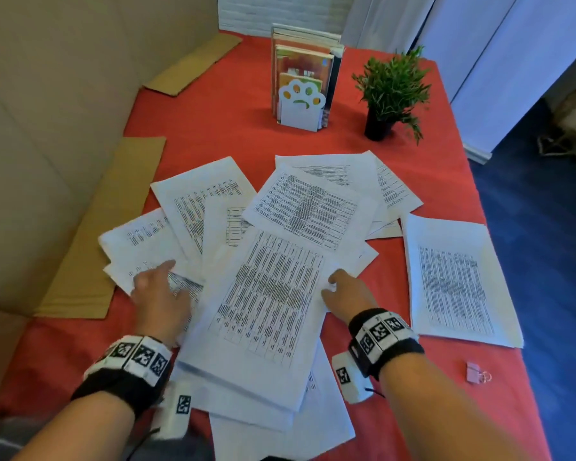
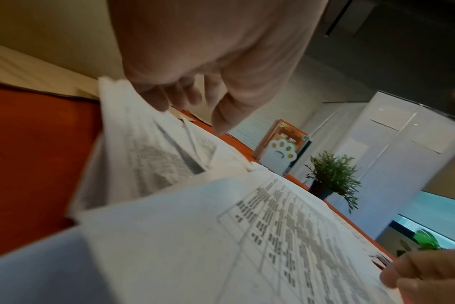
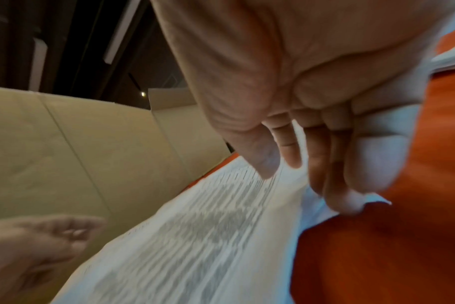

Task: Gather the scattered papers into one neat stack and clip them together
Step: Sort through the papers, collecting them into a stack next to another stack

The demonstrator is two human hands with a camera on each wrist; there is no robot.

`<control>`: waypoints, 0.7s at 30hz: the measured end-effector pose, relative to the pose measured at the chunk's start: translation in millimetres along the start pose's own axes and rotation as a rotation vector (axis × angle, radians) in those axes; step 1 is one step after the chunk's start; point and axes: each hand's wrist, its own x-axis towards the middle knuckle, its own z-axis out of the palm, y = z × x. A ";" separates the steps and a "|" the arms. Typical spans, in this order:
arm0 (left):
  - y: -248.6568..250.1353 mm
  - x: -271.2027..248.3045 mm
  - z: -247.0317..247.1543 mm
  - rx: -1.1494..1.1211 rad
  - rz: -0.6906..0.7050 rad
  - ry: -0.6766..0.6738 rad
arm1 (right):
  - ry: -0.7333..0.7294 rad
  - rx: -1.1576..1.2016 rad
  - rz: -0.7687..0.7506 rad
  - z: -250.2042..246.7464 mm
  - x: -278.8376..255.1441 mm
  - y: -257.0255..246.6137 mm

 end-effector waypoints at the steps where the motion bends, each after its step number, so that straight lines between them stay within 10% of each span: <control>1: 4.4 0.8 4.0 0.024 -0.001 -0.080 | -0.019 0.024 0.024 5.0 -2.8 0.4; 6: 13.7 -13.9 29.2 0.039 -0.002 -0.346 | -0.013 0.212 0.075 33.7 -10.5 2.7; 15: 20.5 -22.5 25.4 -0.057 0.009 -0.005 | 0.220 0.380 0.198 9.0 -15.4 53.6; 21: 26.0 -12.0 18.4 -0.222 -0.011 -0.048 | 0.198 0.605 0.058 8.6 -20.9 64.5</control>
